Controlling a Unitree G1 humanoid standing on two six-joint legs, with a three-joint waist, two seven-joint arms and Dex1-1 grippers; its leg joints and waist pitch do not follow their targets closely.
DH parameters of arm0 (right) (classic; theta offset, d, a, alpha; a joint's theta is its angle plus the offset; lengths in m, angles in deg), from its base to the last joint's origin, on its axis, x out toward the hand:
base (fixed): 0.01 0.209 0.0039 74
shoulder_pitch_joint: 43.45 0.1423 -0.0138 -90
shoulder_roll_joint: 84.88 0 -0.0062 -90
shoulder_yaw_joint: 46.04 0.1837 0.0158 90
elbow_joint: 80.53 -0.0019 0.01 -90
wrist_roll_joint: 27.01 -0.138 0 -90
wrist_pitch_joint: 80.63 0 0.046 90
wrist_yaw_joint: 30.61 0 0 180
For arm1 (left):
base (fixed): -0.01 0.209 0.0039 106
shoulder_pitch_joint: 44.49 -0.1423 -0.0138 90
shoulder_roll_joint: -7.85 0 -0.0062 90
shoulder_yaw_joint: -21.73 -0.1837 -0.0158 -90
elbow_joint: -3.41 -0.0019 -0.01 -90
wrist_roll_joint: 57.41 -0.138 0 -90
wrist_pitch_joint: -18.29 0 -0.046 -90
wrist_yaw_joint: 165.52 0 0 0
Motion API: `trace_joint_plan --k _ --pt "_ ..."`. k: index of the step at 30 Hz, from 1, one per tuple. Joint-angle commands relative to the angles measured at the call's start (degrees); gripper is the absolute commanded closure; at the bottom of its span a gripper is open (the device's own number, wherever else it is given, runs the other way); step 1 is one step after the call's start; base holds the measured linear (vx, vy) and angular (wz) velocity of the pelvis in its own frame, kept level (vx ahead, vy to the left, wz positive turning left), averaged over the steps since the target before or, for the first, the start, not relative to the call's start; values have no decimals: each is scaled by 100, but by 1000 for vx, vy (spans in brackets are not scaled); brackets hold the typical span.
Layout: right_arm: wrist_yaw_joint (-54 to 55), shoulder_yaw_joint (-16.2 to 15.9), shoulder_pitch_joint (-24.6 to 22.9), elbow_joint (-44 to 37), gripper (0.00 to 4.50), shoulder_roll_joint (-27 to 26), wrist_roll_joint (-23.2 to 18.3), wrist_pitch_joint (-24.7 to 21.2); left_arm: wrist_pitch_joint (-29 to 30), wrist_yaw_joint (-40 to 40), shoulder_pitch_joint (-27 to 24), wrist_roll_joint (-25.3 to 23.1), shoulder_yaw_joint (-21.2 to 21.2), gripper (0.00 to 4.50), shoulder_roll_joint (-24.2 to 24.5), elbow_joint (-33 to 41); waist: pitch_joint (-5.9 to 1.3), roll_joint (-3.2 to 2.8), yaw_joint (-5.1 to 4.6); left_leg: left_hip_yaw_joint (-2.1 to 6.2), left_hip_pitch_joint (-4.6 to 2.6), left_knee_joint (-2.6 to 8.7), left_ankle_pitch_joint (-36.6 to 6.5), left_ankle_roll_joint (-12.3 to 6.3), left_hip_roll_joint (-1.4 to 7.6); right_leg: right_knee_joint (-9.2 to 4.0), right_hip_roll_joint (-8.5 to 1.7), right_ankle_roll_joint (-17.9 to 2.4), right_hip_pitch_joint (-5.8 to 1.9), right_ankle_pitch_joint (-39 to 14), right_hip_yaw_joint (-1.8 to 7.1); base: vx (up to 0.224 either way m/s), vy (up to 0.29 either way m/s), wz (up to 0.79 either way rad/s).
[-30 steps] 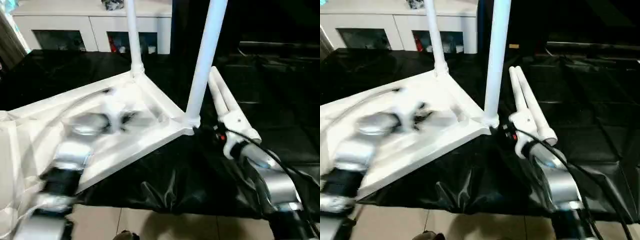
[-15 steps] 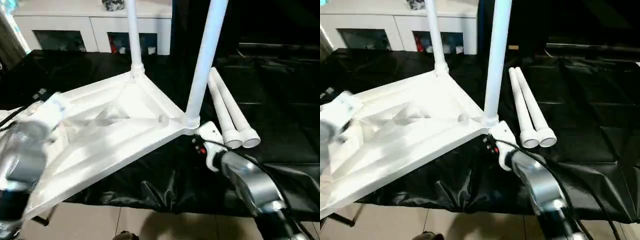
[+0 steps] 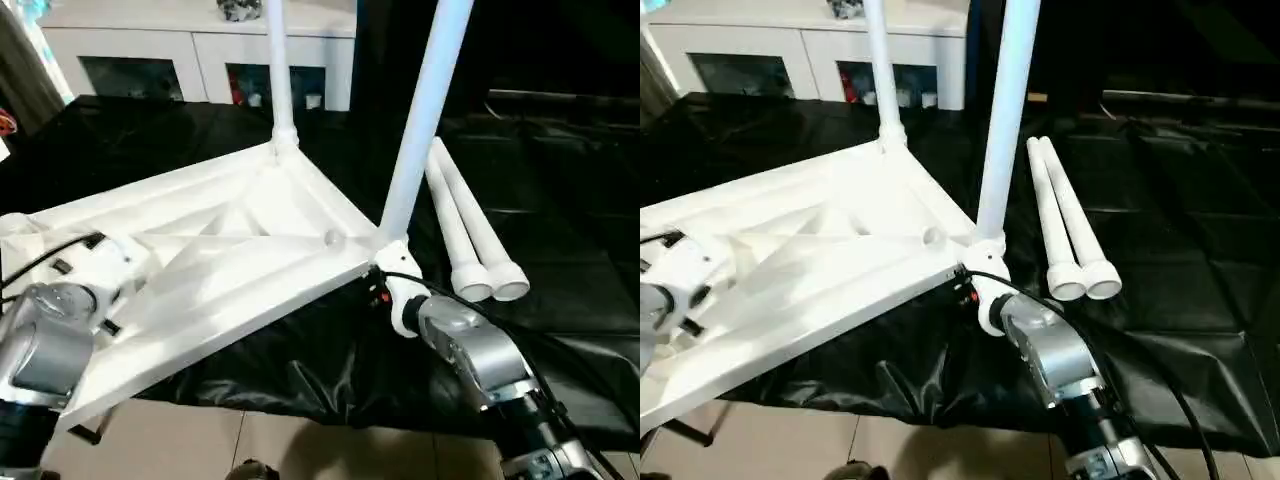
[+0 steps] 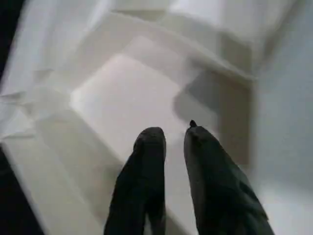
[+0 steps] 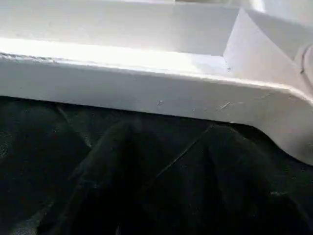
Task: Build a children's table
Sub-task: Rotate leg to tighten, then rotate table base
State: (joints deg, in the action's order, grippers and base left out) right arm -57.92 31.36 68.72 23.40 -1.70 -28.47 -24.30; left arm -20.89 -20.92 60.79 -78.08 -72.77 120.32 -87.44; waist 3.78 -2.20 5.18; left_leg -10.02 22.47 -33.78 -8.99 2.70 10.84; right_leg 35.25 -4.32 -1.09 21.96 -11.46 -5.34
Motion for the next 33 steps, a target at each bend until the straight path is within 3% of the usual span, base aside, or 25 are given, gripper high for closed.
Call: trace_joint_plan --k 1,2,4,5,8,9,13,16,17,18,19,20,24,25,28,29,33 --pt "96 14 60 117 206 -28 73 -7 -14 -342 -78 181 -228 394 116 119 -398 -50 8 162 -181 465 -1943 235 249 -459 -455 -974 -141 -1300 357 0 0 0" --pt "110 24 63 145 217 -42 72 7 -18 -462 -91 218 -302 422 157 163 -393 -32 4 162 -180 476 -1925 223 251 -459 -452 -958 -139 -1373 355 0 0 0" --pt "162 55 75 202 230 -80 68 36 -31 -720 -114 303 -440 432 235 266 -397 -56 12 169 -190 474 -1890 230 263 -451 -465 -953 -127 -1405 362 0 0 0" --pt "199 71 96 256 251 -116 57 57 -67 -936 -133 387 -546 438 289 357 -388 -5 -1 159 -196 484 -1944 241 265 -468 -460 -946 -121 -1475 362 0 0 0" --pt "235 53 182 445 258 -184 46 141 -167 -1353 -121 642 -724 448 319 551 -384 -6 -2 155 -215 488 -1990 279 266 -465 -455 -933 -102 -1525 371 0 0 0" --pt "245 48 229 529 285 -210 52 181 -228 -1526 -95 747 -794 450 329 634 -389 -13 6 160 -217 487 -1994 292 265 -456 -464 -939 -105 -1527 370 0 0 0" --pt "248 60 380 712 316 -262 41 292 -418 -2034 37 1174 -949 450 279 929 -370 30 -14 158 -221 500 -2168 340 256 -488 -474 -881 -100 -1830 378 0 0 0" --pt "236 84 446 789 332 -280 28 336 -508 -2194 164 1320 -996 450 189 990 -375 22 -19 152 -224 493 -2143 364 252 -487 -470 -865 -101 -1836 384 0 0 0" --pt "227 86 505 874 342 -292 35 376 -490 -2239 318 1403 -1006 450 54 938 -376 25 -27 155 -219 497 -2138 369 253 -487 -472 -866 -110 -1827 382 0 0 0" --pt "211 82 548 935 356 -294 40 413 -516 -2260 433 1438 -1027 450 -44 870 -383 -12 -38 154 -218 494 -2118 387 251 -472 -460 -871 -114 -1761 379 0 0 0" --pt "186 80 580 980 356 -297 34 451 -569 -2296 513 1459 -1064 450 -101 816 -389 5 -48 147 -229 483 -2108 394 243 -476 -452 -888 -111 -1708 377 0 0 0" --pt "137 67 632 1043 371 -293 31 515 -633 -2330 618 1464 -1131 450 -171 737 -391 -26 -41 148 -216 476 -2072 389 239 -474 -461 -900 -122 -1670 379 0 0 0" --pt "111 56 713 1128 403 -279 48 594 -760 -2415 770 1556 -1266 450 -275 607 -411 -4 -68 139 -187 461 -1900 355 230 -448 -443 -955 -163 -1396 373 0 0 0" --pt "115 72 751 1163 403 -279 48 619 -819 -2411 846 1574 -1333 450 -340 520 -418 -32 -84 132 -189 452 -1808 329 225 -446 -431 -970 -164 -1287 374 0 0 0" --pt "130 109 817 1195 419 -290 42 639 -987 -2273 1049 1516 -1434 450 -567 204 -432 -31 -115 123 -179 432 -1613 288 223 -412 -415 -1058 -187 -998 366 0 0 0" --pt "134 121 836 1191 443 -305 39 641 -1107 -2162 1160 1459 -1451 450 -681 -19 -436 -29 -118 121 -188 427 -1624 284 223 -415 -413 -1064 -188 -979 364 0 0 0" --pt "119 147 854 1166 449 -325 35 699 -1469 -1592 1581 1266 -1429 450 -1074 -827 -418 14 -140 112 -196 435 -1757 263 228 -459 -417 -1026 -187 -1219 365 0 0 0"
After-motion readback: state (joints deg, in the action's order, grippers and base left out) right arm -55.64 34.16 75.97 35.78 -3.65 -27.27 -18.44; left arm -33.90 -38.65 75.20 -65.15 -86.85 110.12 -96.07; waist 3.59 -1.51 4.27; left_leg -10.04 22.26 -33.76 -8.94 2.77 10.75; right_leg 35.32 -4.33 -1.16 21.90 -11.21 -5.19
